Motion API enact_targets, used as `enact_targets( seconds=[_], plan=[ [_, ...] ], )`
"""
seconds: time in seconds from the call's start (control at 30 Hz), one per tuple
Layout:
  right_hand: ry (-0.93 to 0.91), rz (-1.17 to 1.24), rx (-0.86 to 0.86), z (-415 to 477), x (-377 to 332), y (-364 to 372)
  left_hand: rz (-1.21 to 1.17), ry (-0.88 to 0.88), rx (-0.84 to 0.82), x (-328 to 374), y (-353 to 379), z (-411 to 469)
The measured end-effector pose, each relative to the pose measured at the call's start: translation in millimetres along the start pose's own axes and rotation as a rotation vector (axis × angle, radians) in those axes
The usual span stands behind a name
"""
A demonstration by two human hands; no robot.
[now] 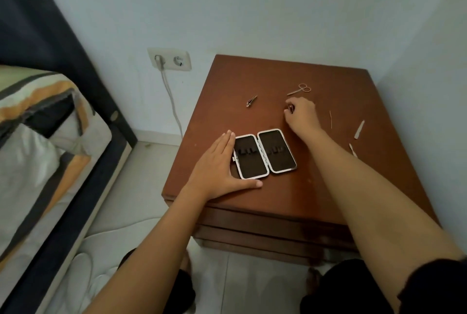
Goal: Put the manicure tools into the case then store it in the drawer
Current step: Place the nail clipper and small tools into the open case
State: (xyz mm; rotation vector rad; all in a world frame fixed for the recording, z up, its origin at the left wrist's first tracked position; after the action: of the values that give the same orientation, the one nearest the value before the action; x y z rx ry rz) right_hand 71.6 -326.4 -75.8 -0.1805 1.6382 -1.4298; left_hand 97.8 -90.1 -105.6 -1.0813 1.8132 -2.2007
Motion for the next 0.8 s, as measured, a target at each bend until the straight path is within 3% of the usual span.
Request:
enact_targets(
  seconds=[0.2, 0.33, 0.47, 0.63, 0.8],
  plan=[
    [-0.011, 0.049, 0.027, -4, -2, -1, 0.057, -0.029, 0.016, -3, 2, 0],
    [0.014, 0.275, 0.046, -17, -21, -11, 0.066, -0.043, 0.007, -3, 3, -1],
    [-0.093, 0.434, -0.078, -38, -65, 2, 0.044, -0.053, 0.001, -2, 3, -2],
    [-0.178, 0.407, -0.172, -55, -88, 31, 0.066, -0.072, 0.003, -3, 2, -2],
    [-0.231, 0.195, -0.359, -63, -87, 44, 0.091, -0.087, 0.002, -4, 2, -2]
  ],
)
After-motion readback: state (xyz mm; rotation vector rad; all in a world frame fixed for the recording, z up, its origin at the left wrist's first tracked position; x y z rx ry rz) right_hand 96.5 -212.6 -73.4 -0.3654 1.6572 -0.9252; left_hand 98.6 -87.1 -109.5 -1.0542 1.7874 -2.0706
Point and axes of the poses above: each hand's wrist, its own z-axis towards the middle knuckle, its own y-axis out of the palm, x = y × z, the point moved 7 cm from there along z, towards the middle knuckle
